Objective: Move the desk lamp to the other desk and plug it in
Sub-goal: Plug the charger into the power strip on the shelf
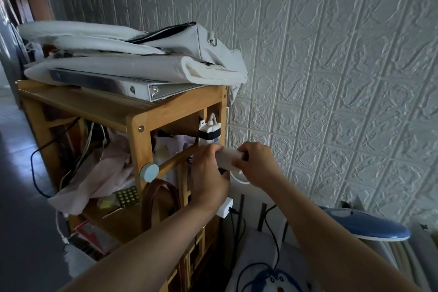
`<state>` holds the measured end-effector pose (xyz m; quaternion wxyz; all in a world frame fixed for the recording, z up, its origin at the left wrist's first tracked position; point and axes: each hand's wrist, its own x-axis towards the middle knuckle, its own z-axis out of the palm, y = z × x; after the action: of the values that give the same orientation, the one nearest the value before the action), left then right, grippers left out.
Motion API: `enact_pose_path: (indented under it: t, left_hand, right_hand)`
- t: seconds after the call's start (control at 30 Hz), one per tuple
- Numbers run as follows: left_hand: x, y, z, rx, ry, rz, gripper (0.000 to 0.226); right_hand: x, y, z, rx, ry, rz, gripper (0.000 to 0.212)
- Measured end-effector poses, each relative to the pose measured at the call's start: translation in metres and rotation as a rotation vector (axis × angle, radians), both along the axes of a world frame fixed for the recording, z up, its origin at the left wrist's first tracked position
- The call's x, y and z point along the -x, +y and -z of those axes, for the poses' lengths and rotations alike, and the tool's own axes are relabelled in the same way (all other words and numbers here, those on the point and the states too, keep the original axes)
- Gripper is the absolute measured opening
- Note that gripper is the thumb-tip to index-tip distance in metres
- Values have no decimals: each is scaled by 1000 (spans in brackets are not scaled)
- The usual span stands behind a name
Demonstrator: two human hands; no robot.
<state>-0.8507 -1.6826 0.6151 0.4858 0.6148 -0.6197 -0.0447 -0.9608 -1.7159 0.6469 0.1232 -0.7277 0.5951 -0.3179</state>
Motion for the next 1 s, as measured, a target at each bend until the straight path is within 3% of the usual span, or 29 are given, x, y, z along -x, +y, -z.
enact_pose_path:
  t: [0.47,0.6,0.73,1.0]
  left_hand:
    - [5,-13,3,161,-395,8,44]
    - [1,-15,2,200,-499,12,44]
    - [-2,-19,7,227,-618,-16,42]
    - [-7,-25,12,245,-637,-45,44]
  right_hand:
    - [2,-10,2,-1,-86,-37,11]
    - [8,-9,6,-21,-143,-1,20]
    - [6,-9,5,-5,-120,18,15]
    - [0,-13,1,-11,-99,32,13]
